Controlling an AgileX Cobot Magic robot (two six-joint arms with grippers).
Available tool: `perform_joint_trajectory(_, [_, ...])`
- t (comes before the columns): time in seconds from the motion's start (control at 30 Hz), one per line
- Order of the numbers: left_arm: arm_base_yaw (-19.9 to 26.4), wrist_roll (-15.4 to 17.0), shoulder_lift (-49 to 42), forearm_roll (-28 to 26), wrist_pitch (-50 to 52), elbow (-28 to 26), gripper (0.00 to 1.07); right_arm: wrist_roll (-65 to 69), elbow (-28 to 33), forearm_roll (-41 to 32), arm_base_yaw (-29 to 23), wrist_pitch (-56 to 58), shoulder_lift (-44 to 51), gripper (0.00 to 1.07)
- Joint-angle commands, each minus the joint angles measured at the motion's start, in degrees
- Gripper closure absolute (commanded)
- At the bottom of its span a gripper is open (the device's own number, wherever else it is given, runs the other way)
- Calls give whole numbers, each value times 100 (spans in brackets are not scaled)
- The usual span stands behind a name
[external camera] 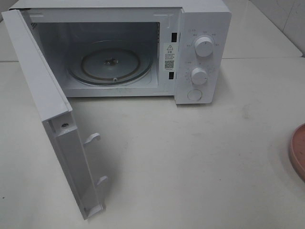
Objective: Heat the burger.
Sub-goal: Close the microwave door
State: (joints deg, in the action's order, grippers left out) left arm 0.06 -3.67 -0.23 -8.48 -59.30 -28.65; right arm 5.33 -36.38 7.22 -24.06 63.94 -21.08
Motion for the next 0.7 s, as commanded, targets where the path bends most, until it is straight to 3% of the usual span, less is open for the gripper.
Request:
perform_joint_trajectory(0.03, [0,6,-132,11,52,23,9,-183,195,-29,424,46,470,31])
perform_joint_trajectory(0.33, [0,6,-132,11,52,23,9,-195,527,-92,1060,6,1352,31])
perform_joint_trajectory(0.5, [0,6,-132,11,52,23,9,-195,728,-613,1570,-470,1960,31])
perform_joint_trajectory(0.7, [0,6,-132,11,52,23,9,-275,739,-722,1856,-487,2257,32])
